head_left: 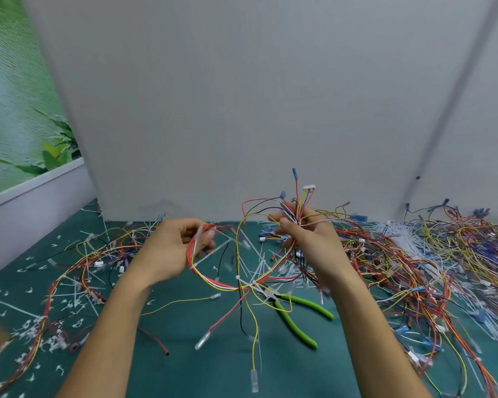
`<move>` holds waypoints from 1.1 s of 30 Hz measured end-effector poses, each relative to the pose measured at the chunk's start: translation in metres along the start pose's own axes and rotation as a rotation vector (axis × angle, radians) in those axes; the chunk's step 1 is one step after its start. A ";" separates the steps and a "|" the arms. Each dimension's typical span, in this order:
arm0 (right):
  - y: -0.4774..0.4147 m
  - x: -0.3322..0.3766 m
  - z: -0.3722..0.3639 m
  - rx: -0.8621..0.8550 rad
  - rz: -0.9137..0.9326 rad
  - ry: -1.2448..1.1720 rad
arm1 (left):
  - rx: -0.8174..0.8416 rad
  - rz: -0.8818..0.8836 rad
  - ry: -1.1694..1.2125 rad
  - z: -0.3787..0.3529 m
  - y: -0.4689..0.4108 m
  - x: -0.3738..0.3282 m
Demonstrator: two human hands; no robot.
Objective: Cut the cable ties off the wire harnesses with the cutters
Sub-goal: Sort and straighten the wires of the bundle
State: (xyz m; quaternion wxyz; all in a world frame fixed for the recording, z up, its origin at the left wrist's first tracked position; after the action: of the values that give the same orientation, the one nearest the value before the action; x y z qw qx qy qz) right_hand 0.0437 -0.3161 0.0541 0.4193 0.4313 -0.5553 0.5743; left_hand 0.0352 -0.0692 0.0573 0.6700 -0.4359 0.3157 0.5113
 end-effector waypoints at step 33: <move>0.089 0.013 -0.105 1.088 0.012 0.631 | -0.366 -0.145 -0.110 0.013 -0.008 0.016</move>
State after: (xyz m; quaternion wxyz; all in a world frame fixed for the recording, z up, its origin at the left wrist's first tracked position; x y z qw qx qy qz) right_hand -0.0481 -0.2140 0.0411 0.2801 0.3896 -0.0354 0.8766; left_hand 0.0469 -0.0520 0.0511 0.6309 -0.5434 0.1483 0.5336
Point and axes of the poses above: each hand's wrist, its own y-axis away from the middle knuckle, its own z-axis out of the back of the hand, x = y × z, the point moved 8 cm from there along -y, towards the middle knuckle, and after that the axes turned 1 degree about y, right-handed, at the moved point
